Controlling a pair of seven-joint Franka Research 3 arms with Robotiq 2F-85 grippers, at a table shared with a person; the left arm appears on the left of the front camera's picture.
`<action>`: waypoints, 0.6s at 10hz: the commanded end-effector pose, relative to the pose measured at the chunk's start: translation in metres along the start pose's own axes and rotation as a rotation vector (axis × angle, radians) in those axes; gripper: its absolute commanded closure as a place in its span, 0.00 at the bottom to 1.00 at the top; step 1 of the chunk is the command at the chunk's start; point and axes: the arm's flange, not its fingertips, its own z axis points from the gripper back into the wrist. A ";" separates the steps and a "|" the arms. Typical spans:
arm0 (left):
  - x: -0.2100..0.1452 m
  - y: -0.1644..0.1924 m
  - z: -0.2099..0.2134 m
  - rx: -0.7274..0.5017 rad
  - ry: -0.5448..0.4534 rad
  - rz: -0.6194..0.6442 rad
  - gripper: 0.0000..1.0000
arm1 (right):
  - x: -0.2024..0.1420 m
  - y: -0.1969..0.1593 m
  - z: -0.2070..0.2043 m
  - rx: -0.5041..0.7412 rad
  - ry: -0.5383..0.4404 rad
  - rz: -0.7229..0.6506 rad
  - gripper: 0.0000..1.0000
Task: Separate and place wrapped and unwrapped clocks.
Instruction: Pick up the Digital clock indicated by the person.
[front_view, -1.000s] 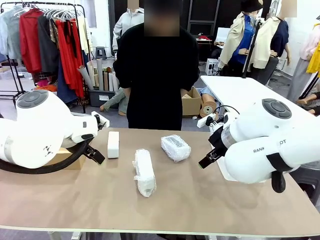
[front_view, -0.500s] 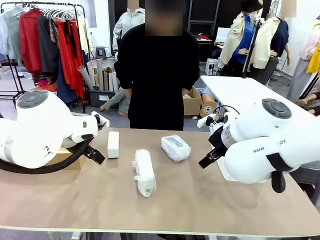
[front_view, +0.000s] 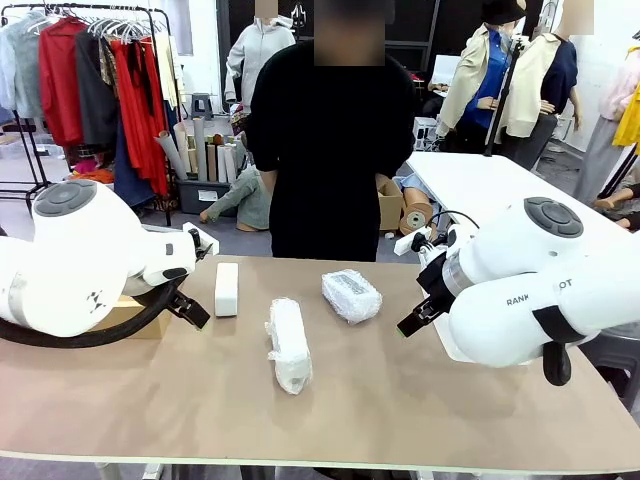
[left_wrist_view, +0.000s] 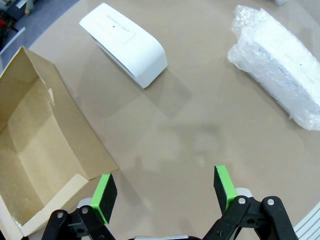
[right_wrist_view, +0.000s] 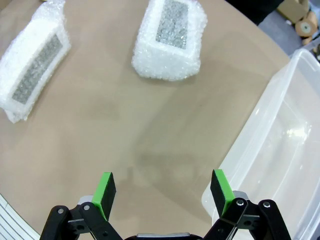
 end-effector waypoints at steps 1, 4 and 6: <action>0.000 0.000 0.000 0.000 0.000 0.001 0.00 | 0.000 0.000 0.000 0.000 0.000 -0.001 0.00; 0.000 0.000 0.000 0.000 0.000 0.001 0.00 | 0.008 0.011 0.002 0.078 0.022 0.015 0.00; 0.003 0.000 0.006 -0.033 0.050 -0.015 0.00 | 0.015 0.018 0.008 0.124 0.025 0.034 0.00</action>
